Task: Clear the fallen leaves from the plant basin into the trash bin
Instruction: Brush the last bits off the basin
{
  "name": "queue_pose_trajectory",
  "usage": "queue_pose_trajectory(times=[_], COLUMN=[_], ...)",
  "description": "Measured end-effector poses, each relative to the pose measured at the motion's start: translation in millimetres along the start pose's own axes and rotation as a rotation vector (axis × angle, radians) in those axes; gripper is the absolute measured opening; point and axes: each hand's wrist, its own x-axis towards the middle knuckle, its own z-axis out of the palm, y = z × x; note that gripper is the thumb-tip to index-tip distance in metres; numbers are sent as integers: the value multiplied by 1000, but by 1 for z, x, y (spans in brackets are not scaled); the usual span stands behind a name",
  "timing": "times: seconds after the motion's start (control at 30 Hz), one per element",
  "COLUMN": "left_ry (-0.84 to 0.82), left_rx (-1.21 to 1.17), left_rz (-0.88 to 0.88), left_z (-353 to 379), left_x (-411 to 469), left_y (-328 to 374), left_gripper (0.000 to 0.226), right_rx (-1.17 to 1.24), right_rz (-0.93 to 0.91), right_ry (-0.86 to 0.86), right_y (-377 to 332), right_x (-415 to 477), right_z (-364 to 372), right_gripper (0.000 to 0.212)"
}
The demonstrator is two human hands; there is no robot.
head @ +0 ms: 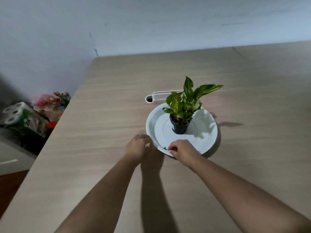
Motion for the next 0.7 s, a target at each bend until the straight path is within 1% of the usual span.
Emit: queue_pose_trajectory(times=[0.17,0.27,0.4,0.5,0.6,0.7], left_ry=[-28,-29,-13,-5,-20,-12], left_rx=[-36,-55,-75,-83,-73,-56], left_rz=[35,25,16,18,14,4], left_z=[8,9,11,11,11,9], left_x=[14,20,22,21,20,19], left_y=[-4,-5,-6,-5,-4,-2], left_gripper=[26,23,22,22,23,23], right_rx=[-72,-163,-321,-392,-364,-155], right_rz=[42,11,-38,-43,11,84], right_ry=[-33,-83,-102,-177,-160,-41], right_y=[-11,-9,-10,-13,-8,3], right_x=[26,38,43,48,50,39], right_z=[13,15,13,12,15,5], right_gripper=[31,37,27,21,20,21])
